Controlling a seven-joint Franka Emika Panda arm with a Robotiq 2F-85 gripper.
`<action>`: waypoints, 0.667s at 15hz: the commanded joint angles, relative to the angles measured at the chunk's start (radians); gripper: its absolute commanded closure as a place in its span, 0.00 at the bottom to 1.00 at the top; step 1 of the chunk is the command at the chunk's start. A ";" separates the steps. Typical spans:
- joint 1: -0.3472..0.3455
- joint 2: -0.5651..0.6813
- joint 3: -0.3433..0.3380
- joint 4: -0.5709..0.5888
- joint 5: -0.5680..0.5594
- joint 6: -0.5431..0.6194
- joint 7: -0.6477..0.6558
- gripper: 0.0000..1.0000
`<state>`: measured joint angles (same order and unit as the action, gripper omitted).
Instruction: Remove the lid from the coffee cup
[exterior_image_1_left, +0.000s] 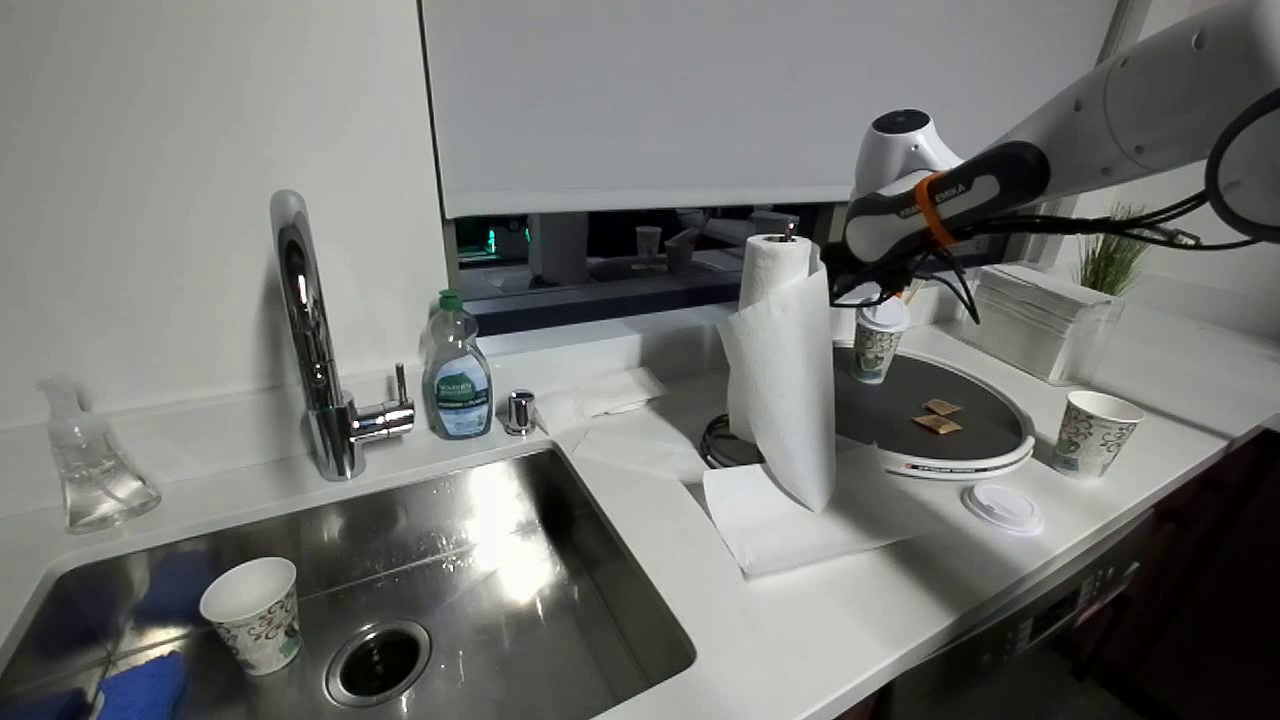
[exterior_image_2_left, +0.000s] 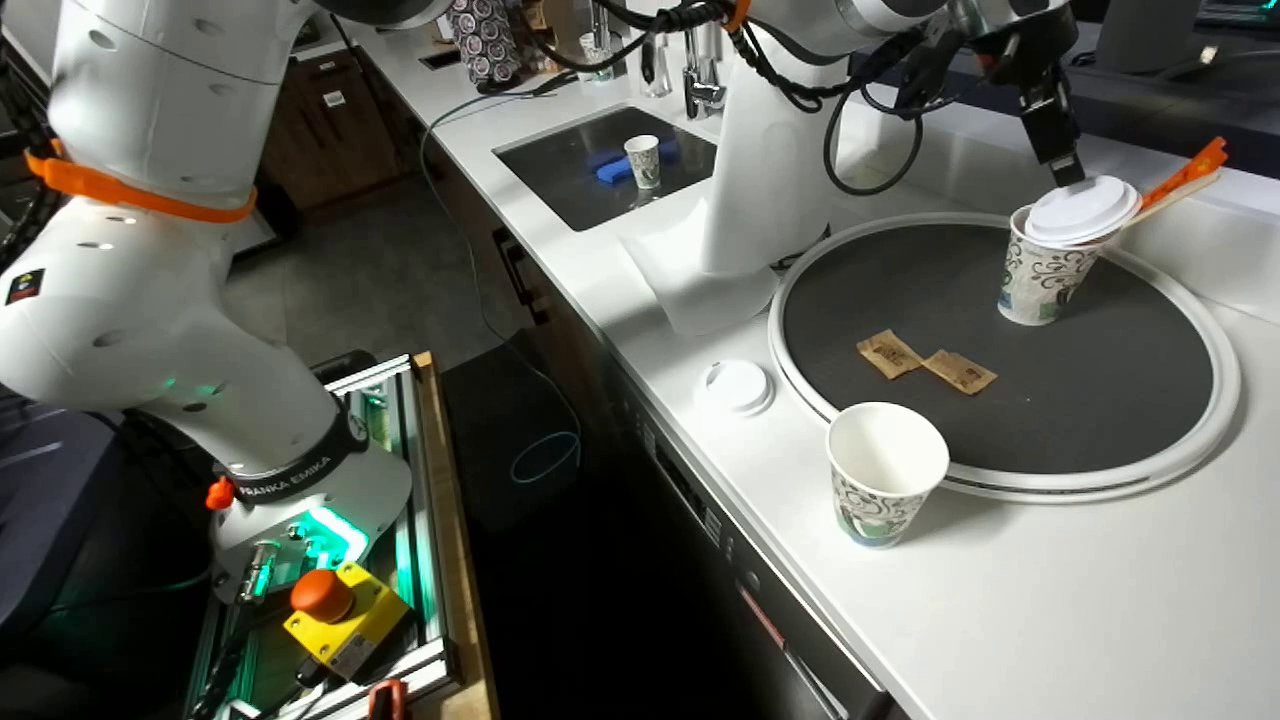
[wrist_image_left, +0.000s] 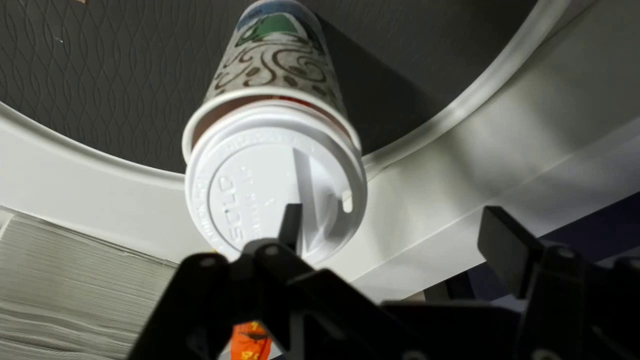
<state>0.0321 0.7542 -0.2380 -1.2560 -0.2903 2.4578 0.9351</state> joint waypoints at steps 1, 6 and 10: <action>0.012 0.033 -0.025 0.024 0.012 0.025 0.000 0.25; 0.014 0.040 -0.028 0.026 0.013 0.022 -0.003 0.36; 0.016 0.042 -0.030 0.025 0.011 0.022 -0.002 0.68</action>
<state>0.0371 0.7699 -0.2473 -1.2553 -0.2903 2.4590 0.9351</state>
